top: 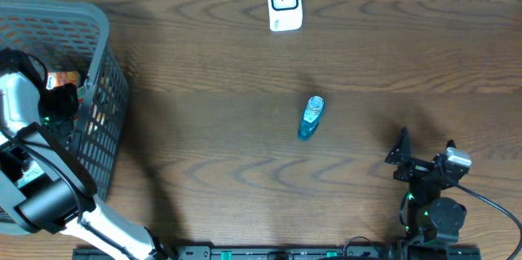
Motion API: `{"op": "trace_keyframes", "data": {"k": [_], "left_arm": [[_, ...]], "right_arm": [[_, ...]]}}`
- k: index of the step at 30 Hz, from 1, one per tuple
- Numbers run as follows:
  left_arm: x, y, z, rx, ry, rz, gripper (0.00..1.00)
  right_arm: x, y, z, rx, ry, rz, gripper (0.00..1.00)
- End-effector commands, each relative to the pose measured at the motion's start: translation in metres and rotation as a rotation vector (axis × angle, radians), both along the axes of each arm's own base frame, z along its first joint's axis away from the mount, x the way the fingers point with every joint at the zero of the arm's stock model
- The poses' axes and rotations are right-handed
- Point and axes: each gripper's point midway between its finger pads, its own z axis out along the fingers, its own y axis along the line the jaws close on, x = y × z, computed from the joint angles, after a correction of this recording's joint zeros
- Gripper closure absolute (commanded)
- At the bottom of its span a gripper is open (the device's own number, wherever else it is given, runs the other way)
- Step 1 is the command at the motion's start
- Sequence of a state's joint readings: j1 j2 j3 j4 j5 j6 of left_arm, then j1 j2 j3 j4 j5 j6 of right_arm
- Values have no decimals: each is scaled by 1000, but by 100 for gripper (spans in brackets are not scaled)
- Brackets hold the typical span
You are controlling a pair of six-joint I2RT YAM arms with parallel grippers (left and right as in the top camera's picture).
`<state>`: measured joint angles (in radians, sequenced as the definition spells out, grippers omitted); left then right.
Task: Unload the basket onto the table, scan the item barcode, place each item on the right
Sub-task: 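Reach the left gripper into the basket toward the snack bag, then grasp the yellow snack bag and lift it from the basket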
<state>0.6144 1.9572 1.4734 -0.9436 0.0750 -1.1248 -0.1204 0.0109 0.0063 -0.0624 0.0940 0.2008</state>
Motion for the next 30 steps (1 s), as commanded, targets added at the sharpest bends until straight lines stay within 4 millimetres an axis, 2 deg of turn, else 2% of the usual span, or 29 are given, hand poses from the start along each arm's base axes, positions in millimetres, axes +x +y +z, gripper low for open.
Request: {"op": "trace_keyframes", "data": {"k": [1, 6, 7, 10, 13, 14, 18, 21, 24, 27, 30], "left_arm": [[-12, -4, -20, -10, 49, -6, 2], [-20, -10, -42, -15, 54, -7, 0], [-23, -11, -45, -18, 59, -7, 6], [-31, -18, -53, -35, 82, -7, 37], [-39, -23, -57, -53, 107, -35, 88], [-40, -24, -57, -57, 107, -56, 92], [-37, -22, -51, -47, 87, -149, 93], [-32, -16, -34, -15, 52, -192, 93], [-28, -7, 0, 43, -13, -182, 93], [-22, 4, 45, 136, -115, -166, 93], [-20, 11, 99, 258, -246, -151, 93]], "right_arm": [[-1, -1, 0, -7, 0, -6, 1], [-1, -2, 0, -7, 0, -6, 1], [-1, -1, 0, -7, 0, -6, 1], [-1, -1, 0, -7, 0, -6, 1], [-1, -2, 0, -7, 0, -6, 1], [-1, -1, 0, -8, 0, -6, 1], [-1, -1, 0, -8, 0, -6, 1], [-1, -1, 0, -7, 0, -6, 1], [-1, -2, 0, -8, 0, -6, 1], [-1, -2, 0, -7, 0, -6, 1], [-1, -1, 0, -8, 0, -6, 1]]}}
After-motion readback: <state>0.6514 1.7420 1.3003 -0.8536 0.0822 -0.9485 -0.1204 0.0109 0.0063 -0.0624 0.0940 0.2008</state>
